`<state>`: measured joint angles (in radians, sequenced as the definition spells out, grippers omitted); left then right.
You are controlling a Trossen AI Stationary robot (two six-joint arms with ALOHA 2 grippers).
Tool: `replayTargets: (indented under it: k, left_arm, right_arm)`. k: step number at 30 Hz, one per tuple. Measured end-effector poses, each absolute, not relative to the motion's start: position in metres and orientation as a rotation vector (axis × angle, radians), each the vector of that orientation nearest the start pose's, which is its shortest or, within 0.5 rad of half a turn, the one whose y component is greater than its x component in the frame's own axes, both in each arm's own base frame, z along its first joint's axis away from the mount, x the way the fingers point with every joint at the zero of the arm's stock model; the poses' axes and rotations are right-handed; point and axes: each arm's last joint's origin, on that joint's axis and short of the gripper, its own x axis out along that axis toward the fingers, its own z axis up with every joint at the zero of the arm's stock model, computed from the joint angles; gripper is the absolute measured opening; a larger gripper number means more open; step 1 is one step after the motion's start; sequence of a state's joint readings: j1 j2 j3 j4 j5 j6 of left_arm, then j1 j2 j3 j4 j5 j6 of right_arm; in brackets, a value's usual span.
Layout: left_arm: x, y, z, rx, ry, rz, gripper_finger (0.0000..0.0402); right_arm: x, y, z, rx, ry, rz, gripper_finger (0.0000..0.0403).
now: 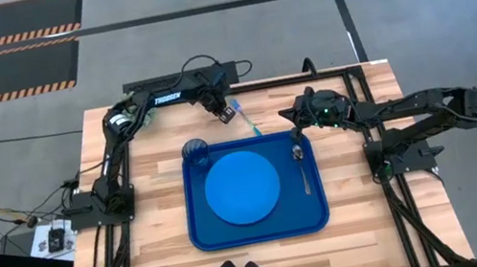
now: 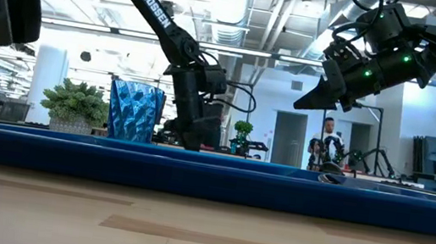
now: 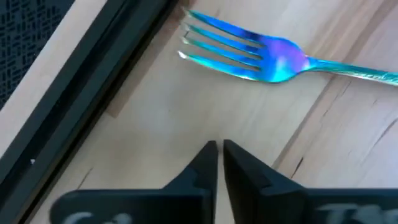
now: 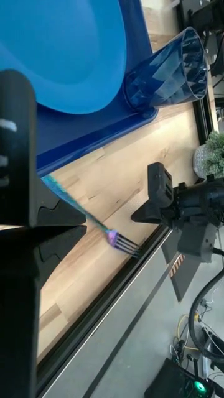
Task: Pick and place plate/cup/fork/spoon on tray
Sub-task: Put the blue fork on the blue tray to the right of the blue plate
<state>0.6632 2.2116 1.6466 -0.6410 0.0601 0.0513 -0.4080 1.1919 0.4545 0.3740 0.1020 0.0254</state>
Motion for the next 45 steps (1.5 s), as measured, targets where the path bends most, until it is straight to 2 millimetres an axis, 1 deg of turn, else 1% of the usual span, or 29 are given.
replayTargets:
  k: [1, 3, 9, 14, 17, 21, 23, 26, 29, 33, 36, 39, 45]
  left_arm:
    - [0.357, 0.276, 0.144, -0.388, 1.154, 0.497, 0.0006]
    - [0.357, 0.276, 0.144, -0.391, 1.156, 0.494, 0.0006]
    - [0.359, 0.278, 0.146, -0.386, 1.121, 0.503, 0.0033]
    - [0.363, 0.285, 0.149, -0.397, 1.021, 0.442, 0.0083]
    - [0.36, 0.294, 0.152, -0.423, 0.958, 0.414, 0.0118]
    - [0.353, 0.306, 0.154, -0.443, 0.913, 0.419, 0.0162]
    - [0.35, 0.311, 0.155, -0.453, 0.888, 0.41, 0.0177]
    - [0.348, 0.316, 0.155, -0.463, 0.864, 0.404, 0.0189]
    - [0.347, 0.321, 0.149, -0.493, 0.849, 0.388, 0.0192]
    - [0.347, 0.323, 0.134, -0.508, 0.866, 0.374, 0.0187]
    - [0.349, 0.326, 0.139, -0.487, 0.823, 0.369, 0.0177]
    - [0.349, 0.325, 0.138, -0.477, 0.826, 0.364, 0.0159]
    - [0.35, 0.325, 0.138, -0.455, 0.823, 0.345, 0.0106]
  right_arm:
    - [0.214, -0.096, 0.194, 0.081, 0.357, -0.509, 0.0006]
    - [0.214, -0.096, 0.194, 0.081, 0.357, -0.509, 0.0006]
    - [0.214, -0.096, 0.194, 0.081, 0.357, -0.509, 0.0006]
    - [0.214, -0.096, 0.194, 0.081, 0.36, -0.508, 0.0006]
    - [0.214, -0.096, 0.194, 0.081, 0.36, -0.508, 0.0006]
    - [0.214, -0.096, 0.194, 0.082, 0.362, -0.508, 0.0006]
    - [0.214, -0.096, 0.194, 0.082, 0.362, -0.508, 0.0006]
    - [0.214, -0.096, 0.194, 0.082, 0.362, -0.507, 0.0006]
    - [0.214, -0.096, 0.194, 0.082, 0.362, -0.507, 0.0006]
    - [0.214, -0.096, 0.193, 0.082, 0.364, -0.508, 0.0006]
    - [0.214, -0.096, 0.193, 0.082, 0.364, -0.507, 0.0006]
    - [0.214, -0.096, 0.193, 0.082, 0.364, -0.507, 0.0006]
    - [0.214, -0.096, 0.193, 0.082, 0.364, -0.507, 0.0006]
